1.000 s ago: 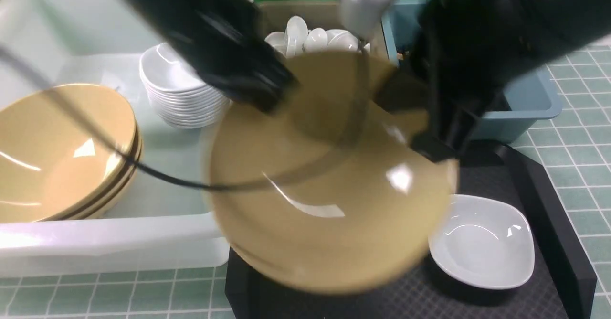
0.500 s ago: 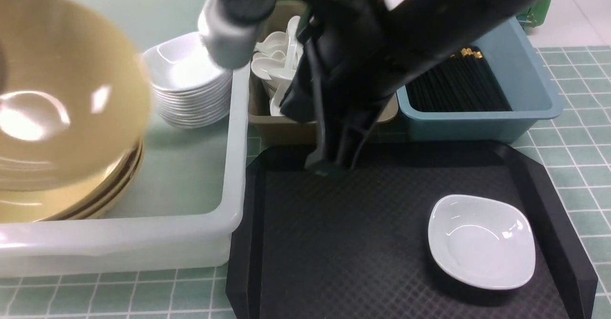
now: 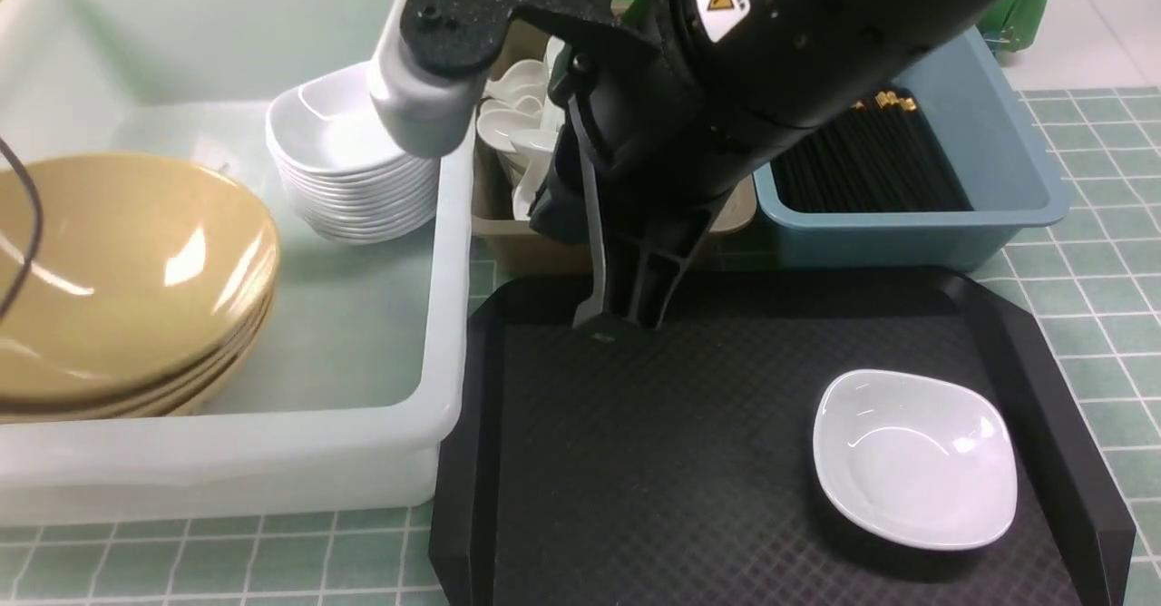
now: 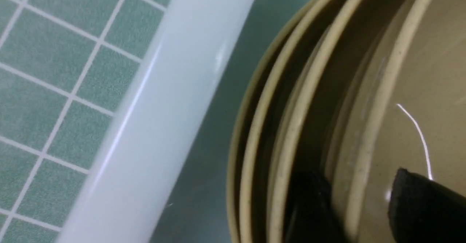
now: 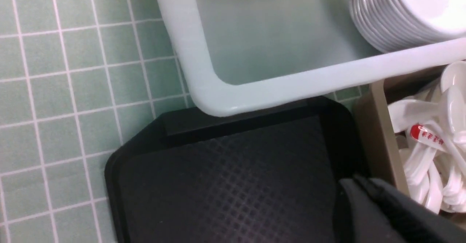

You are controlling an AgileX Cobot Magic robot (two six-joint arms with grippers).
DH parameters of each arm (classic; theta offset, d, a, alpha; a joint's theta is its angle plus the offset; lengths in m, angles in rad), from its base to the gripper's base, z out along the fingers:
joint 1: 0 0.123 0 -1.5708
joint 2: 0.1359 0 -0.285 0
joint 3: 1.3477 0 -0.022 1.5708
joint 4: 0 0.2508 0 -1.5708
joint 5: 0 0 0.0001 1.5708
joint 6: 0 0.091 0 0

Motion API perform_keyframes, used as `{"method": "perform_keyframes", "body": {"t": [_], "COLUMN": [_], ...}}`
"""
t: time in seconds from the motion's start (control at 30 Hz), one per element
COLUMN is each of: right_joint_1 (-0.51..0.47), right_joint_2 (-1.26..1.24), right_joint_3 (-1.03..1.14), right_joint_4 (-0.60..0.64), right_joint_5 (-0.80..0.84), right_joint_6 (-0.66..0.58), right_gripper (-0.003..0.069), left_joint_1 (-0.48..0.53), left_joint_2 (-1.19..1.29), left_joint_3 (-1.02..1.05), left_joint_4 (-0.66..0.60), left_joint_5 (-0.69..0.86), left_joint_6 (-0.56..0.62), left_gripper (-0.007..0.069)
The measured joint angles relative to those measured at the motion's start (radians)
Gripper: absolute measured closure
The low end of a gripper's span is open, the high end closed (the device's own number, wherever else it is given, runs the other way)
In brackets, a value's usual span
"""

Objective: On blue table put chopsticks spoon bowls plates into blue grey white boxes.
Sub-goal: 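Place the tan bowl onto the bowl stack in the left bin with the left gripper, then grasp the small white bowl on the black tray by its rim with the left gripper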

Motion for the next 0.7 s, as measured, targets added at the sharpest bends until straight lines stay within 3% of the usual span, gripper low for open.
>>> {"method": "perform_keyframes", "body": {"t": [0.03, 0.07, 0.23, 0.47, 0.6, 0.63, 0.67, 0.7], "right_joint_1": [0.0, -0.003, -0.079, -0.17, -0.233, -0.24, -0.271, -0.283], "right_joint_2": [0.0, 0.0, 0.0, -0.015, -0.106, -0.11, -0.151, -0.173], "right_joint_3": [0.0, 0.0, 0.0, 0.005, 0.101, 0.115, 0.169, 0.203], "right_joint_4": [-0.002, -0.011, -0.014, -0.021, -0.019, -0.019, -0.02, -0.02], "right_joint_5": [0.003, 0.031, 0.105, 0.107, 0.107, 0.107, 0.107, 0.107], "right_joint_6": [0.0, 0.0, 0.027, 0.085, 0.122, 0.124, 0.136, 0.144], "right_gripper": [0.061, 0.061, 0.061, 0.061, 0.061, 0.061, 0.061, 0.061], "left_joint_1": [0.0, 0.0, -0.001, -0.056, -0.38, -0.4, -0.578, -0.655], "left_joint_2": [0.0, 0.0, -0.046, -0.153, -0.221, -0.221, -0.214, -0.204], "left_joint_3": [0.0, -0.008, -0.11, -0.242, -0.259, -0.259, -0.259, -0.258], "left_joint_4": [0.0, -0.001, 0.035, 0.047, 0.047, 0.047, 0.047, 0.051], "left_joint_5": [0.0, 0.017, 0.1, 0.196, 0.22, 0.22, 0.207, 0.193], "left_joint_6": [0.0, 0.0, 0.0, -0.026, -0.031, -0.031, -0.031, -0.031], "left_gripper": [0.0288, 0.0211, 0.0036, 0.0027, 0.0098, 0.0106, 0.0137, 0.0156]}}
